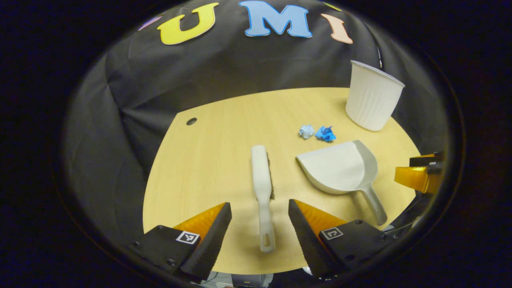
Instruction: Pick up the small broom and dustpan from the desktop, sweep the trash into the dustpan with the broom, and then empty the trash into the garbage bin.
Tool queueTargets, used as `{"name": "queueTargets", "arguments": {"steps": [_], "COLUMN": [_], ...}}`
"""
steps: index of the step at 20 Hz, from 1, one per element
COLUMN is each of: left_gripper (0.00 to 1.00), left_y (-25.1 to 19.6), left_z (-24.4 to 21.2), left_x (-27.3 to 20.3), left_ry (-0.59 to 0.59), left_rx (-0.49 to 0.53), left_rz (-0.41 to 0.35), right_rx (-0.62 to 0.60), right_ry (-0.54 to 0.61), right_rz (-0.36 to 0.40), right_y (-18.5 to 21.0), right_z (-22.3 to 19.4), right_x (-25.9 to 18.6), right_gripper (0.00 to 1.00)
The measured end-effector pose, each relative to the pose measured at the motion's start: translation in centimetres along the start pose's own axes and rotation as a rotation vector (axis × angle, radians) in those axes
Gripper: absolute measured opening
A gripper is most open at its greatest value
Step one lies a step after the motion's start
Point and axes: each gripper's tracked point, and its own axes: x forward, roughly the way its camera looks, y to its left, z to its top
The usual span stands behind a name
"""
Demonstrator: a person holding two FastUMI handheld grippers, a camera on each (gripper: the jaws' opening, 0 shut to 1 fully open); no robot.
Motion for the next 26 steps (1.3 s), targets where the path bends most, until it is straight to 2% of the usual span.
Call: {"name": "queueTargets", "arguments": {"steps": [1, 2, 3, 5, 6, 11, 16, 17, 18, 19, 23, 24, 26], "left_gripper": [1.00, 0.94, 1.00, 0.87, 0.94, 0.95, 0.94, 1.00, 0.87, 0.94, 0.94, 0.86, 0.83], "left_y": [-0.1, -0.3, -0.2, 0.2, 0.5, 0.8, 1.6, 1.6, 1.5, 1.6, 1.0, 1.0, 0.9], "left_z": [-0.5, -1.1, -1.8, -2.9, -3.6, -5.0, -5.9, -5.9, -6.0, -6.0, -6.2, -6.3, -6.4], "left_x": [0.6, 1.2, 1.7, 2.5, 3.1, 5.5, 6.8, 7.1, 7.3, 7.6, 8.4, 8.7, 9.1], "left_ry": [0.029, 0.063, 0.099, 0.165, 0.197, 0.325, 0.414, 0.427, 0.440, 0.445, 0.477, 0.483, 0.498], "left_rx": [0.005, 0.003, -0.002, -0.005, 0.005, -0.012, -0.026, -0.025, -0.023, -0.020, -0.015, -0.018, -0.020], "left_rz": [-0.003, -0.007, -0.013, -0.014, -0.006, -0.020, -0.037, -0.038, -0.039, -0.037, -0.047, -0.050, -0.054], "right_rx": [-0.020, -0.036, -0.049, -0.065, -0.075, -0.078, -0.087, -0.089, -0.090, -0.087, -0.073, -0.069, -0.060], "right_ry": [0.049, 0.099, 0.149, 0.227, 0.264, 0.368, 0.430, 0.440, 0.449, 0.452, 0.478, 0.483, 0.489], "right_rz": [-0.004, -0.012, -0.013, -0.011, -0.005, 0.029, 0.014, 0.009, 0.011, 0.010, 0.007, 0.007, 0.006], "right_y": [0.1, 0.2, 0.3, 0.5, 0.7, 2.0, 2.3, 2.3, 2.4, 2.5, 2.6, 2.7, 2.8], "right_z": [-0.7, -1.7, -2.3, -3.0, -3.4, -3.9, -4.2, -4.2, -4.3, -4.1, -4.2, -4.2, -4.2], "right_x": [0.5, 1.0, 1.5, 2.2, 2.6, 4.8, 6.9, 7.2, 7.5, 7.7, 8.4, 8.6, 9.0], "right_gripper": [0.96, 0.96, 0.96, 0.96, 0.96, 0.96, 0.92, 0.92, 0.92, 0.92, 0.91, 0.91, 0.91]}}
